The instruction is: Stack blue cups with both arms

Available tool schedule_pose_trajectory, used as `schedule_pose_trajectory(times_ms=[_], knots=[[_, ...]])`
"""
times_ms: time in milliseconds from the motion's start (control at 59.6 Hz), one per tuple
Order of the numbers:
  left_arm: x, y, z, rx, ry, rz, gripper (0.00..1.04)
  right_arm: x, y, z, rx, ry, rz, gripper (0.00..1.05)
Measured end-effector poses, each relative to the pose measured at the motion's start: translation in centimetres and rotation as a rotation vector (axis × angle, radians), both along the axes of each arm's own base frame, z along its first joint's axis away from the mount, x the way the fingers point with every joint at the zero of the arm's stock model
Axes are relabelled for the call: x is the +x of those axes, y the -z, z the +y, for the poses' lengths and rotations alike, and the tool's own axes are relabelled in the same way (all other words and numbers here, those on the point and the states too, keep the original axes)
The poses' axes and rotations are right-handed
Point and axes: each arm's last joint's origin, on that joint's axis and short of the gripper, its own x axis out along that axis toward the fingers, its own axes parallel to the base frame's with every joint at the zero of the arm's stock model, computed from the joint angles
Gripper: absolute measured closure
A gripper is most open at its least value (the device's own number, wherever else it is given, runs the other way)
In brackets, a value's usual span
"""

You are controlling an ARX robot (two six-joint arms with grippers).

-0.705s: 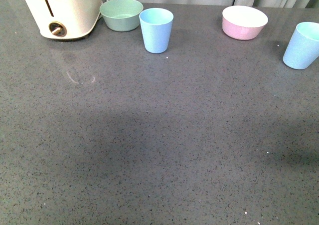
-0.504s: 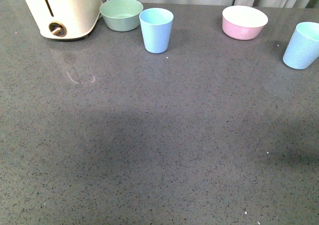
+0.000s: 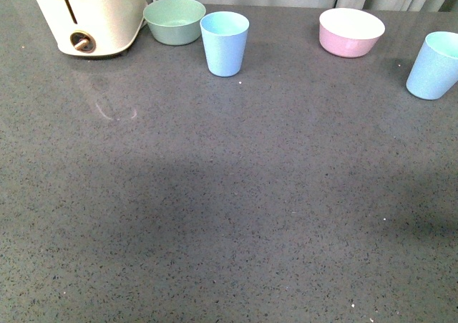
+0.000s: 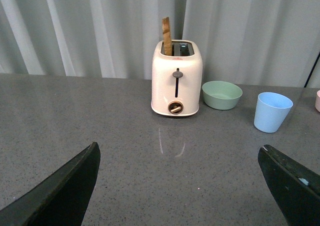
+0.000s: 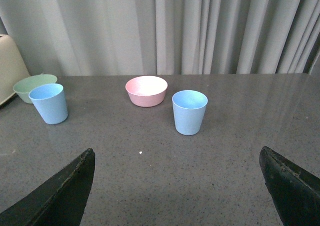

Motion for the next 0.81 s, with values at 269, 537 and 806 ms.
schedule_pose_trajectory(times_ms=[269, 537, 806], knots=[[2.7, -0.9, -1.2, -0.054, -0.142, 0.492, 0.09, 0.0, 0.0, 0.0, 0.000, 0.000, 0.000, 0.09], [12.8, -3.7, -3.8, -0.089, -0.003, 0.532, 0.09, 0.0, 0.0, 0.0, 0.000, 0.000, 0.000, 0.09], [23.1, -3.3, -7.5, -0.096, 0.025, 0.651, 0.09, 0.0, 0.0, 0.0, 0.000, 0.000, 0.000, 0.09]])
